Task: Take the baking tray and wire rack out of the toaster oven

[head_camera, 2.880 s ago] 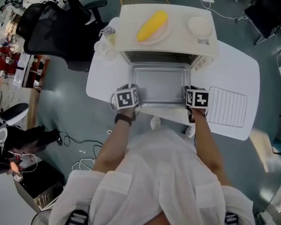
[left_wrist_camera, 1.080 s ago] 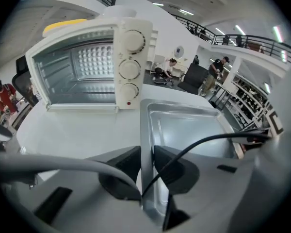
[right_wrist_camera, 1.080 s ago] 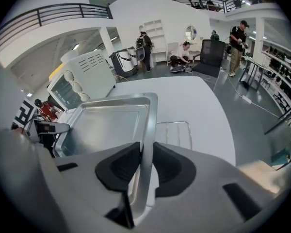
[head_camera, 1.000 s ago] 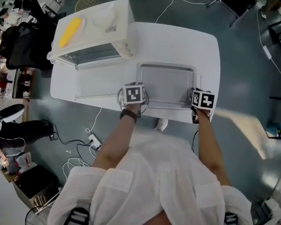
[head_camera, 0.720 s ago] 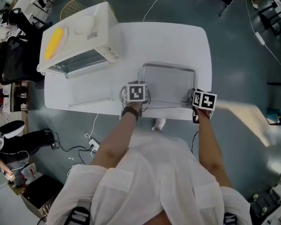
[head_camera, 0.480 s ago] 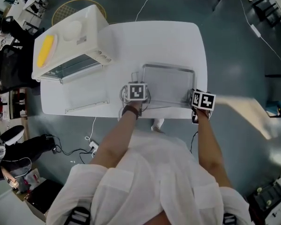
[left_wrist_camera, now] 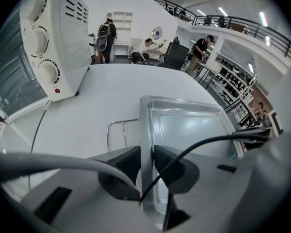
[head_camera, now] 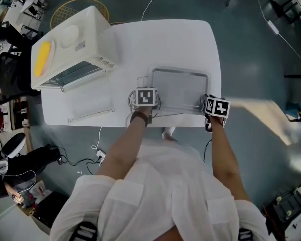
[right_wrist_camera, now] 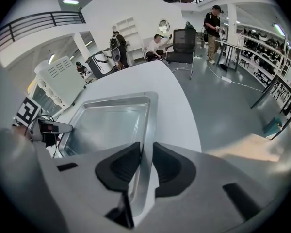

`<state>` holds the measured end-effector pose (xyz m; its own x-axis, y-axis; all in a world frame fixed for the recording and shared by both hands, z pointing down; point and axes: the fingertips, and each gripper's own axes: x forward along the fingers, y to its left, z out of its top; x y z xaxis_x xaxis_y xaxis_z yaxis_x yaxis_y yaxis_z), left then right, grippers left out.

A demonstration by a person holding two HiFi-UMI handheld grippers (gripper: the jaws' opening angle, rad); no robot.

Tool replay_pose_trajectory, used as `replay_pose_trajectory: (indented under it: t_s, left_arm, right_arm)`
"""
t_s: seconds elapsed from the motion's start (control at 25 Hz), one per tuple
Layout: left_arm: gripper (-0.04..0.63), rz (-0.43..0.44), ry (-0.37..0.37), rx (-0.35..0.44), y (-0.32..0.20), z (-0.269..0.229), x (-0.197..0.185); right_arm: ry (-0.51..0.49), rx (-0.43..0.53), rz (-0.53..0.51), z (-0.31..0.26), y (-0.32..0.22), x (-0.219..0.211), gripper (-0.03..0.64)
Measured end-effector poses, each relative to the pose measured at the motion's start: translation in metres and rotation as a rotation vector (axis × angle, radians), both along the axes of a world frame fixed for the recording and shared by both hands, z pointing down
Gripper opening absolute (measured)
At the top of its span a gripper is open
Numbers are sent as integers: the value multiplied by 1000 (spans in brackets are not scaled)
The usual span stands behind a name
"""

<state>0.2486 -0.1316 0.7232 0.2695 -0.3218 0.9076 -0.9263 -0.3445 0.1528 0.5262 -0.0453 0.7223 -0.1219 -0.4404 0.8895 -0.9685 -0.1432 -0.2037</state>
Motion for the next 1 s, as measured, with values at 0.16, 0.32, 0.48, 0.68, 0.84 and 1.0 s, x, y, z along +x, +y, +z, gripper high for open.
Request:
replay_pose_trajectory:
  t_s: [0.16, 0.32, 0.48, 0.68, 0.84, 1.0]
  left_arm:
    - [84, 3, -11, 25, -5, 2, 0]
    - [89, 19, -18, 38, -10, 1, 1]
    - [94, 26, -31, 41, -11, 2, 2]
    - [97, 39, -51, 50, -12, 1, -1]
    - [103, 55, -43, 61, -12, -6, 2]
    - [103, 86, -66, 107, -16, -19, -1]
  right_arm:
    - [6, -4, -5, 3, 1, 0, 84]
    - [8, -6, -14, 4, 0, -1, 86]
    - [19, 0, -28, 5, -1, 0, 90]
    - [69, -1, -71, 5, -3, -1, 102]
    - [79, 14, -71, -1, -6, 3, 110]
    - [72, 48, -67, -11, -9, 7, 110]
